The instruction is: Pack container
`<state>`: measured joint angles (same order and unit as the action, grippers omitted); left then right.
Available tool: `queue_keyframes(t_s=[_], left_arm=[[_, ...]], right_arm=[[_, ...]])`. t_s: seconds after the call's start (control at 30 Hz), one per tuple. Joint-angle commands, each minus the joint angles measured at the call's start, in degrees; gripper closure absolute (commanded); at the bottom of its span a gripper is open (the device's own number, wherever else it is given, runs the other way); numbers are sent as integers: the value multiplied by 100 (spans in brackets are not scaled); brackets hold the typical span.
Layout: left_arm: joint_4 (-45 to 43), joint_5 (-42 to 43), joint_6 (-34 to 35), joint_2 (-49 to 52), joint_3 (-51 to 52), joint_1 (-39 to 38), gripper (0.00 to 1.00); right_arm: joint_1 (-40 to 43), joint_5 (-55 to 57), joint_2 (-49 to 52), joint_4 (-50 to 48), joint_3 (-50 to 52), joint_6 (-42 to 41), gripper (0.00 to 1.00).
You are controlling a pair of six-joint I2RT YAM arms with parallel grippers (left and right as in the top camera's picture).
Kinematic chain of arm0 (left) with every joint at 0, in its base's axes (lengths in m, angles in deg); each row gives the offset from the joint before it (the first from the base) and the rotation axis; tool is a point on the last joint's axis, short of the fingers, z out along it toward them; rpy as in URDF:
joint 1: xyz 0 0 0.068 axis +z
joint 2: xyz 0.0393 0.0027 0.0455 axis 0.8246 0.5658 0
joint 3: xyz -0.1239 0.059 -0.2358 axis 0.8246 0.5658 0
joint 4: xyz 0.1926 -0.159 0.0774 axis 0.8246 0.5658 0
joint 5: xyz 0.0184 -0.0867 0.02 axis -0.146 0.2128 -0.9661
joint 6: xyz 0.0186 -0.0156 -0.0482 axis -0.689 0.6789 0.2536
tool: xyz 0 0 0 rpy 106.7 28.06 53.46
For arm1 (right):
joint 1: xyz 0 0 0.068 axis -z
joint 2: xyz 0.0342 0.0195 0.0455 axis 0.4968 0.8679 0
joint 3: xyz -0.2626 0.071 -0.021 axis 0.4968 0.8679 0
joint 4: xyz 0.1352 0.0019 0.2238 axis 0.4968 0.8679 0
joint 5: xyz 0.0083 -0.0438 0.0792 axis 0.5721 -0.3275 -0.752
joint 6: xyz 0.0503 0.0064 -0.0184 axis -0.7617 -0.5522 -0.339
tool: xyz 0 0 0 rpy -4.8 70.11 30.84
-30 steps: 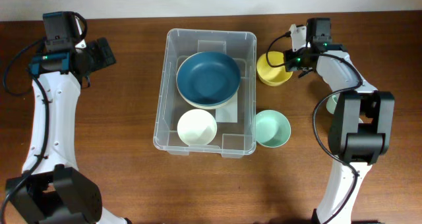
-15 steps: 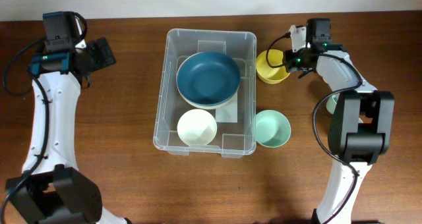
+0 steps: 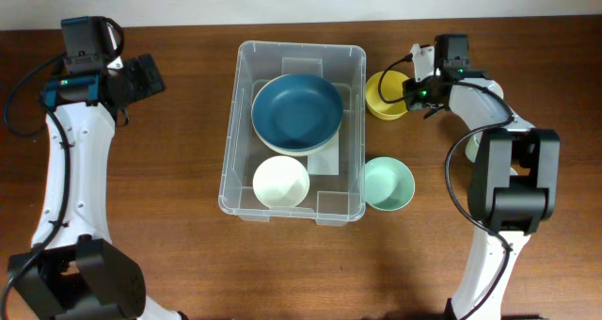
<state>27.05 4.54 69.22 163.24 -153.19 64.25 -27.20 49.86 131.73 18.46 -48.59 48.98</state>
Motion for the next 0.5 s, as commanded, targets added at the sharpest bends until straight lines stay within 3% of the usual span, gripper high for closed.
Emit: queue_keyframes(t_s=[0.0,0.27,0.47], left_arm=[[2,-24,-11,-68,-94,9,0],[2,-24,-11,-66,-94,9,0],[2,-24,-11,-68,-94,9,0]], right_arm=[[7,-74,83,-79,55,-55,96],[13,-74,81,-85,48,-76,96],[31,-79,-184,-22,-192,-531,96]])
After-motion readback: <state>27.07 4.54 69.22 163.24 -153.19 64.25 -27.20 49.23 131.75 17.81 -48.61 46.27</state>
